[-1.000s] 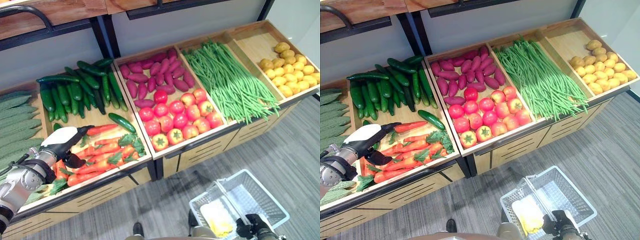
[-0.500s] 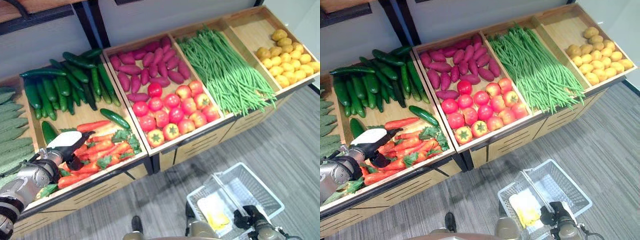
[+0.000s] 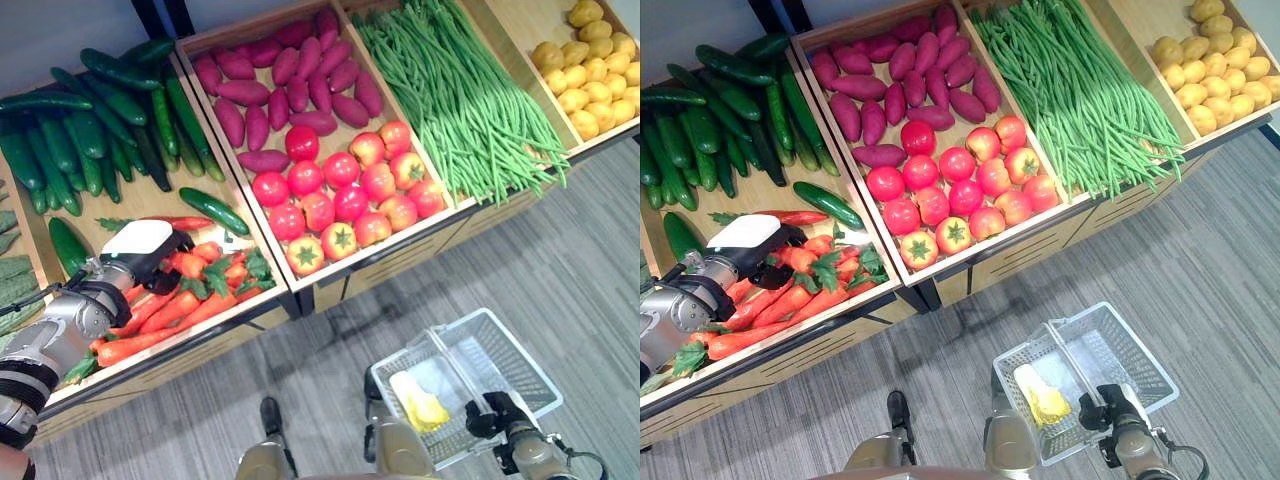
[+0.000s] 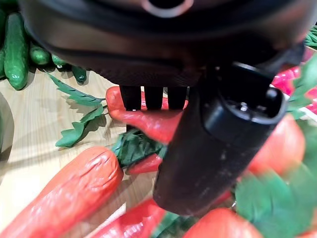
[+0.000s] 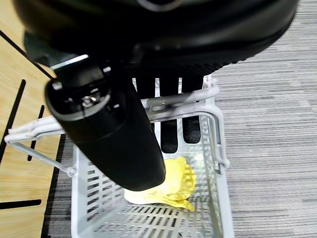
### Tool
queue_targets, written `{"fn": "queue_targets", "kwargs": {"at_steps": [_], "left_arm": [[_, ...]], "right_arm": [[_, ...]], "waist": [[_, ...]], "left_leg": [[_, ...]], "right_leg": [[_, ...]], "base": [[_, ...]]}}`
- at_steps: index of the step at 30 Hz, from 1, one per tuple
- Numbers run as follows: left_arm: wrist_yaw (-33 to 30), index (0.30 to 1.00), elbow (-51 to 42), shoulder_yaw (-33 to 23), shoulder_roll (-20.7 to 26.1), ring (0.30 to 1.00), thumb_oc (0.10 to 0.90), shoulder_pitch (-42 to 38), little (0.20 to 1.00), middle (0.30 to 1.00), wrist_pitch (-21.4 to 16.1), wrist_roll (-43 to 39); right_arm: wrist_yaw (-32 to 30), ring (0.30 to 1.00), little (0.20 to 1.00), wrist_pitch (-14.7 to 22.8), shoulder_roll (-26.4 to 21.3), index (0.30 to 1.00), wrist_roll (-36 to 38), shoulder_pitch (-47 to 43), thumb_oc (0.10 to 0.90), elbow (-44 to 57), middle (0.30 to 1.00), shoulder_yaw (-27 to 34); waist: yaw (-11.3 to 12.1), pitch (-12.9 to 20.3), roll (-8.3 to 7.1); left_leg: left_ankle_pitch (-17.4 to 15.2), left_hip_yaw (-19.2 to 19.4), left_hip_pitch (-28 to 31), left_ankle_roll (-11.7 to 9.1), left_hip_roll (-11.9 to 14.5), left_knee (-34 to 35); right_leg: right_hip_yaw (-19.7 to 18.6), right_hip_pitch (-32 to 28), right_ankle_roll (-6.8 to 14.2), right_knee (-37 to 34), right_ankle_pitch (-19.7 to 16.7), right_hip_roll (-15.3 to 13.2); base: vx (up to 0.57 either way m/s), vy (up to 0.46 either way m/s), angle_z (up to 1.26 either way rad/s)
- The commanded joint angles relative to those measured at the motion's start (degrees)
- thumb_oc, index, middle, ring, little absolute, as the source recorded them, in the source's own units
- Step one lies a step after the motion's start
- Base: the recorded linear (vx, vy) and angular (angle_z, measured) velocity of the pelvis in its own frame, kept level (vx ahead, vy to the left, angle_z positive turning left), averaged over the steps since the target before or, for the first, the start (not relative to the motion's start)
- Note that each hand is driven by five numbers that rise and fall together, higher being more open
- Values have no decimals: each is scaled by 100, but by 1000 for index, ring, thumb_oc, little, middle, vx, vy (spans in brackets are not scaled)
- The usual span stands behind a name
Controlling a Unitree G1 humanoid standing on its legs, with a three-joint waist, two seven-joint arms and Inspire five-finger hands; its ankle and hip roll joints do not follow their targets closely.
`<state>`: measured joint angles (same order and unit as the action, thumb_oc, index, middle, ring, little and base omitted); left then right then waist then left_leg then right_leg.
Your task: Get the vegetables into the basket
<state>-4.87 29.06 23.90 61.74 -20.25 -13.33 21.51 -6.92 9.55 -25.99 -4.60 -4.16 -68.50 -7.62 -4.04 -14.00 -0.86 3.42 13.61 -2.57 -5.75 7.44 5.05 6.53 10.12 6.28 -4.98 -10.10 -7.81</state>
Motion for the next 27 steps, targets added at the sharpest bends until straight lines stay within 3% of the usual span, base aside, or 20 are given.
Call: {"fn": "queue_targets", "kwargs": {"at_steps": [1, 15, 21, 27], "left_arm": [[-285, 300, -75, -276, 412, 300, 400, -379, 300, 300, 5, 82], [-1577, 300, -353, -1282, 296, 300, 400, -366, 300, 300, 313, 575], [-1534, 300, -766, -1722, 236, 300, 400, 77, 300, 300, 173, 330], [-1414, 300, -891, -1682, 383, 300, 400, 185, 300, 300, 88, 369]], "right_arm": [[-259, 300, 300, 166, -369, 300, 69, 9, 400, 50, 300, -116], [-409, 300, 300, 170, -176, 300, -23, 164, 400, -90, 300, -140], [-364, 300, 300, 142, -133, 300, -42, 281, 400, -89, 300, -99], [-343, 300, 300, 144, -132, 300, -62, 320, 400, -97, 300, -108]], "waist": [[-17, 337, -149], [61, 527, -215], [54, 662, -192], [31, 705, -196]], "left_leg": [[72, -515, -107, -113, 139, -5], [-18, -557, 110, -109, 131, -5], [-46, -560, 196, -107, 108, -5], [-53, -548, 229, -101, 94, -5]], "right_leg": [[-179, -87, 587, -2, 17, -481], [-93, -365, 581, -2, 111, -509], [-77, -447, 577, -2, 126, -534], [-97, -477, 575, -2, 134, -536]], "base": [[0, 0, 0], [-1, -2, 1], [0, 0, 0], [0, 0, 0]]}}
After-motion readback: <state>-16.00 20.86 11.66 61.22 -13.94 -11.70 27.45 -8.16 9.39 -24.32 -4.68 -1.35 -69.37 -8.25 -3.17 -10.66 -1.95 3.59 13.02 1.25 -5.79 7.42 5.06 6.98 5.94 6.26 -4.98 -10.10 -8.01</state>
